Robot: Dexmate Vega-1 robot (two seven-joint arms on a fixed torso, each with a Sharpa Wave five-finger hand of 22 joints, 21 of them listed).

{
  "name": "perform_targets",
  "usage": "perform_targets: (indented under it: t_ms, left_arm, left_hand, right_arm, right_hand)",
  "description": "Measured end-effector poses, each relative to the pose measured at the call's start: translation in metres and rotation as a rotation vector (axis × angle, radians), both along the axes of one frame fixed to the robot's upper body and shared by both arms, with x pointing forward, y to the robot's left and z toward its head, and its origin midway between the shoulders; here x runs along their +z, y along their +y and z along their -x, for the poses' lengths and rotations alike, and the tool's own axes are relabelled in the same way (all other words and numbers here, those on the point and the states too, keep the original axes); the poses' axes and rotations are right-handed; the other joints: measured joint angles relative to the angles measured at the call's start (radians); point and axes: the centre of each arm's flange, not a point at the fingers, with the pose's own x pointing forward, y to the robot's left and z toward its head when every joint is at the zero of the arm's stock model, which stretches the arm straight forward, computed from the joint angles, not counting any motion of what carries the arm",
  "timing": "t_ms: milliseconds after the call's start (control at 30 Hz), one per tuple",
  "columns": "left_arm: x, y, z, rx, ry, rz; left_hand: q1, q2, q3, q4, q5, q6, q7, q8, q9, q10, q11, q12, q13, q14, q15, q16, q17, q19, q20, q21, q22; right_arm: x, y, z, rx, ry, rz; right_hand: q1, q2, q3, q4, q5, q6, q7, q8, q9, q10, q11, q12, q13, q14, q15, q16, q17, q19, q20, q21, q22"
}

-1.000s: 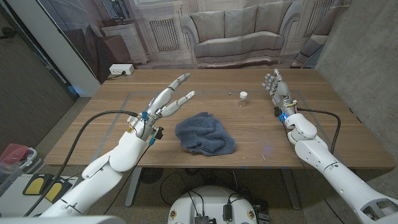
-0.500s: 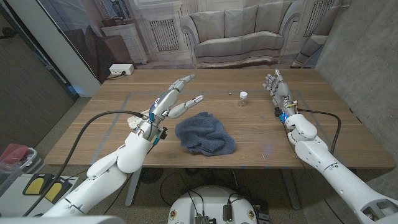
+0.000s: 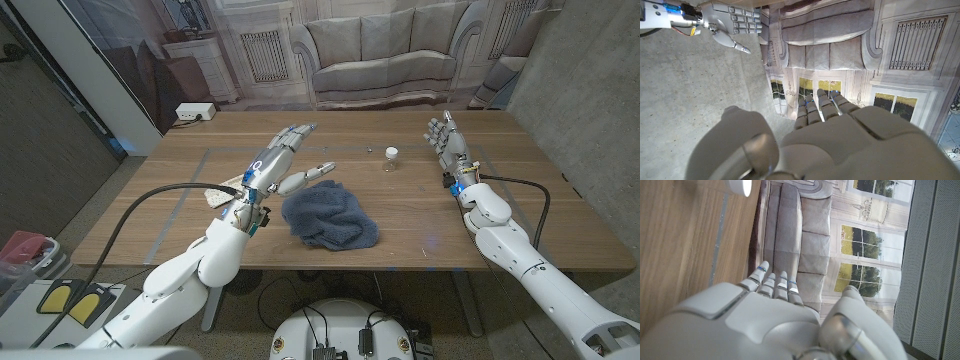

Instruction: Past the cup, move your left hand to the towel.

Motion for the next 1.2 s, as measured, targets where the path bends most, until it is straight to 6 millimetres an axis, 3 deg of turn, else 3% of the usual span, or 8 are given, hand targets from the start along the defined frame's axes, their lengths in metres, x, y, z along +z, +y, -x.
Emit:
perform_targets:
  t_ms: [1200]
  left_arm:
    - [0.002, -0.011, 0.015, 0.183, 0.003, -0.109]
  left_hand:
    - [0.004, -0.004, -0.012, -0.004, 0.011, 0.049, -0.003, 0.0, 0.0, 0.036, -0.014, 0.0, 0.0, 0.026, 0.001, 0.0, 0.0, 0.018, 0.004, 0.0, 0.0]
  right_arm:
    - [-0.002, 0.0, 0.009, -0.008, 0.004, 0.015]
  right_hand:
    - [0.0, 0.008, -0.003, -0.003, 0.0, 0.004, -0.004, 0.0, 0.0, 0.0, 0.0, 0.0, 0.0, 0.004, 0.004, 0.0, 0.0, 0.005, -0.005, -0.012, 0.0]
